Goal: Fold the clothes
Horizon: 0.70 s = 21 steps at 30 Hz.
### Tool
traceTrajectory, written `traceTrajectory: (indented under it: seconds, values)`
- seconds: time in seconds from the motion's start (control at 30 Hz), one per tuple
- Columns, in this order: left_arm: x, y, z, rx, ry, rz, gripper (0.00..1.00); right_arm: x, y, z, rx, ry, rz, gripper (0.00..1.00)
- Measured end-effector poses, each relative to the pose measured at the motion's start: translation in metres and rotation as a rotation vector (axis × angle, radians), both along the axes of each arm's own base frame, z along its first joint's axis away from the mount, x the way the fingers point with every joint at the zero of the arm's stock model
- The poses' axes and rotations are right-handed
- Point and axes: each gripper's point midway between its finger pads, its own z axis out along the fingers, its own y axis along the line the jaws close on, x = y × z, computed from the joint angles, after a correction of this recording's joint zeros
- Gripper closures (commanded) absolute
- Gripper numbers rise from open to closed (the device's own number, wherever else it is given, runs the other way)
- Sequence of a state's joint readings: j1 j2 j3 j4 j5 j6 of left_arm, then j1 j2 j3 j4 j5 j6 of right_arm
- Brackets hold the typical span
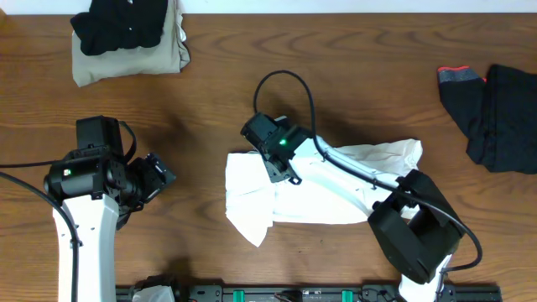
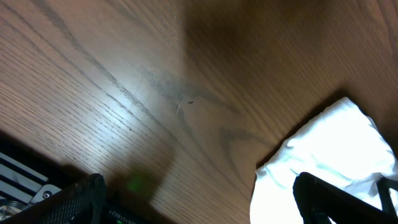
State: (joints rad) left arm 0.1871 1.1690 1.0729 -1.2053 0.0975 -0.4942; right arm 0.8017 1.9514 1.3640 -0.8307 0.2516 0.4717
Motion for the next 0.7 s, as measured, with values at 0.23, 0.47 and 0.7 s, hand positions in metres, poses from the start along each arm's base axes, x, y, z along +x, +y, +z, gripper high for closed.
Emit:
traceTrajectory:
  seconds: [0.23,0.47,0.7]
  values:
    - [0.000,0.000,0.000,0.001,0.000,0.000,0.02,-0.011,-0.010,0.017,-0.052,0.063,-0.008,0.41]
    - [0.000,0.005,0.000,0.028,0.003,0.006,0.02,-0.046,0.028,0.068,0.152,0.182,0.097,0.39]
    - [0.002,0.006,0.000,0.035,-0.006,0.014,0.02,-0.119,0.063,0.062,0.178,0.317,0.372,0.25]
